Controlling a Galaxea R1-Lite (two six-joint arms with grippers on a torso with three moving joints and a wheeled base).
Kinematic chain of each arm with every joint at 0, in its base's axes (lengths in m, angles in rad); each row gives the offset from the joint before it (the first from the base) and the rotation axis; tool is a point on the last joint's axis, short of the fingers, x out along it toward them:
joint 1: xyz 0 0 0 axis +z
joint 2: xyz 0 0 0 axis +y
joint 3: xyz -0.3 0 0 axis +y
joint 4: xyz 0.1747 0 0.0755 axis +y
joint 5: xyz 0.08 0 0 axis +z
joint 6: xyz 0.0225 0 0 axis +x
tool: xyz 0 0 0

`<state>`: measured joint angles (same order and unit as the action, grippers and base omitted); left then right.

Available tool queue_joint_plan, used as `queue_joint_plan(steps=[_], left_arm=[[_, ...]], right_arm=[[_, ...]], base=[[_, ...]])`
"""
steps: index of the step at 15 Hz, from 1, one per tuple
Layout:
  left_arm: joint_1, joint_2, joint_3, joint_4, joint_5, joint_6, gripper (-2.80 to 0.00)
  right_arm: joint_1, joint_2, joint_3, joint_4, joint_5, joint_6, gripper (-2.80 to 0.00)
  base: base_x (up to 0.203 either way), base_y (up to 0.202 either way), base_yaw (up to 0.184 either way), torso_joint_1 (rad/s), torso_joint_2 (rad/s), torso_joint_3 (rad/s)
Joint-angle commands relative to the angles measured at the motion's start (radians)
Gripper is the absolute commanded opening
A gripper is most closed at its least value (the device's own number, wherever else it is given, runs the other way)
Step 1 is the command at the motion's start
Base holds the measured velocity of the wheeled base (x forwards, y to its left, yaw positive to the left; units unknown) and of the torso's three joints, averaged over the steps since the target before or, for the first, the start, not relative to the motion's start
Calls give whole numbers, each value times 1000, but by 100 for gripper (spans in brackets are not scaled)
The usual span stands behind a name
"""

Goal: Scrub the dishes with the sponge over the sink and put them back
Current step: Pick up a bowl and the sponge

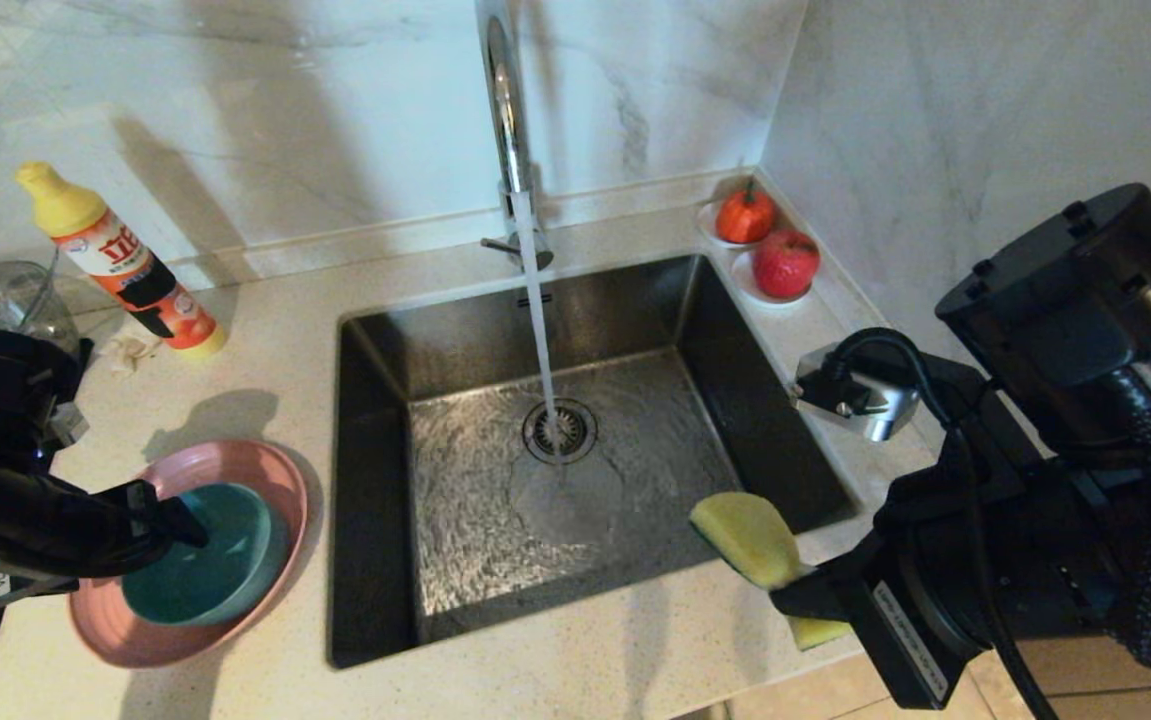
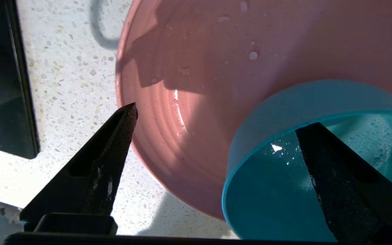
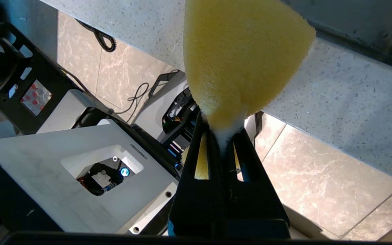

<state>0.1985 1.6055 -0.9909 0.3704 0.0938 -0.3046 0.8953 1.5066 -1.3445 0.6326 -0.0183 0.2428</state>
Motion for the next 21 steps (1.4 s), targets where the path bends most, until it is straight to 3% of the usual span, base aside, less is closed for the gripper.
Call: queue_joint_plan(steps=[1,6,7,15,21], left_arm=[[-1,13,0,2,-4,-5,0],[-1,35,0,1,-17,-18,0],[1,36,-2,1,-17,-17,-280],[-1,43,-1,-1,-17,-19,-280],[-1,-61,-37,16,-14,-27,-280]], right_arm=[[1,-5,-1,4,0,3,-280],[1,-8,1,4,0,3,-280],[1,-8,2,4,0,3,-280],[1,-28,10,7,0,3,-280],[1,-32,13,7,1,6,-280]], base=[[0,0,0,0,0,0],[0,0,0,0,0,0],[0,0,0,0,0,0],[0,0,0,0,0,0],[0,0,0,0,0,0]])
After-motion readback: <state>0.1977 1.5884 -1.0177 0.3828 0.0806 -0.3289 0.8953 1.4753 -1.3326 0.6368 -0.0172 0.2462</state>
